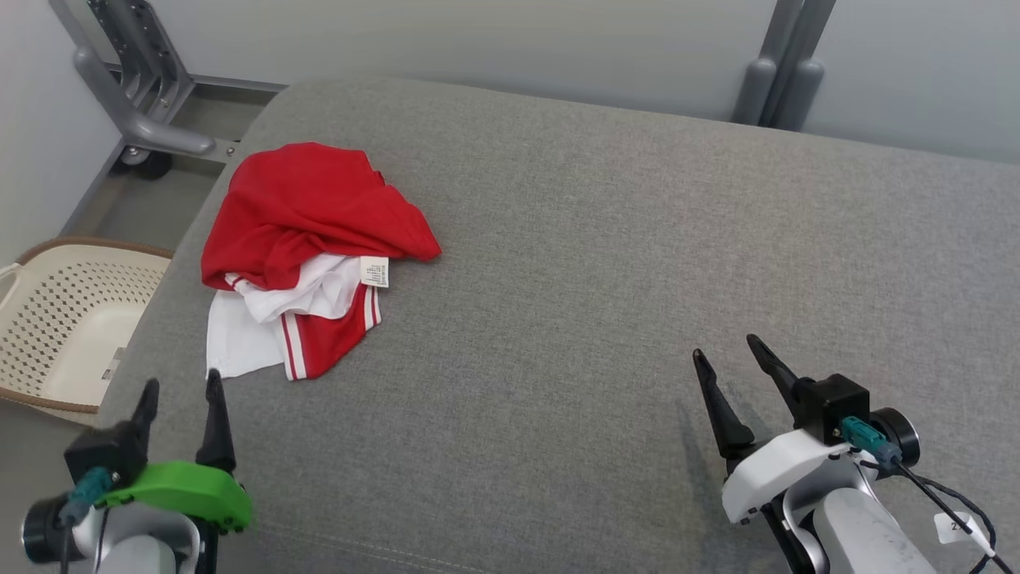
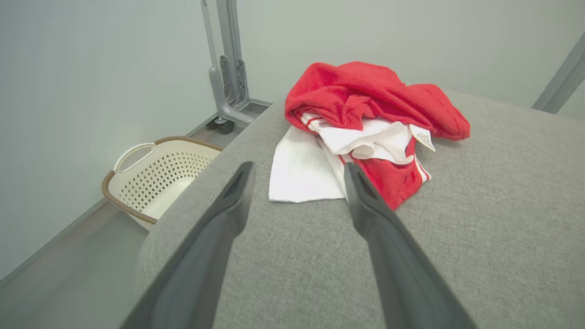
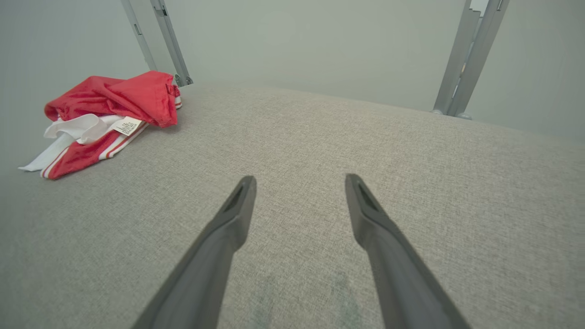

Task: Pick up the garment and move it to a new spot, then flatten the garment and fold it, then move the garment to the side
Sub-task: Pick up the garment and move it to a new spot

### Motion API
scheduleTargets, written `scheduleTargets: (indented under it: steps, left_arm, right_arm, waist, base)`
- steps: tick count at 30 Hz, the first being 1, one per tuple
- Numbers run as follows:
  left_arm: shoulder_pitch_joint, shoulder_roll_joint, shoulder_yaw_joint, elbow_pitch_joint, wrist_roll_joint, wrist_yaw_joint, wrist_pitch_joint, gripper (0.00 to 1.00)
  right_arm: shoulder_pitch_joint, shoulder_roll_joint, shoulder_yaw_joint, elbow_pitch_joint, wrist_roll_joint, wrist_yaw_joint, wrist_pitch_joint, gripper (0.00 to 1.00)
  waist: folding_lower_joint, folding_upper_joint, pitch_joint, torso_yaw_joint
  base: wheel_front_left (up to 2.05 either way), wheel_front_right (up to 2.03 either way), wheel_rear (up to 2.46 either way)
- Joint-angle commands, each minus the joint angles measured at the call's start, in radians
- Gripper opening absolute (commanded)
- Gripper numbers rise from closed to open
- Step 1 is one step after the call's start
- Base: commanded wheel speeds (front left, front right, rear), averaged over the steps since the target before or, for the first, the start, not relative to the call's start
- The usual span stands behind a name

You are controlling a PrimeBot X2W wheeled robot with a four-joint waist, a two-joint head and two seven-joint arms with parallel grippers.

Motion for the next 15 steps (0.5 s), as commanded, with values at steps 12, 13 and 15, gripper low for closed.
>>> scheduleTargets:
  steps: [12,13,15]
  left_arm:
    - [-0.354,0.206,-0.148,0.15,-0.181,-0.008,0.034,1.0]
    - [-0.378,0.223,-0.162,0.165,-0.2,-0.008,0.043,1.0]
    - [-0.415,0.249,-0.192,0.186,-0.231,-0.008,0.068,1.0]
  right_arm:
    - [-0.064,-0.054,-0.003,-0.026,0.002,-0.001,-0.003,1.0]
    - [-0.07,-0.06,-0.006,-0.029,0.002,-0.001,-0.003,1.0]
    - [-0.079,-0.065,-0.005,-0.037,0.0,-0.001,-0.003,1.0]
  waist:
    - [-0.0001,0.0,0.164,-0.122]
    - [-0.0001,0.0,0.174,-0.13]
    - [-0.0001,0.0,0.193,-0.148]
  base:
    - [0.0,0.0,0.0]
    - [0.0,0.0,0.0]
    - [0.0,0.0,0.0]
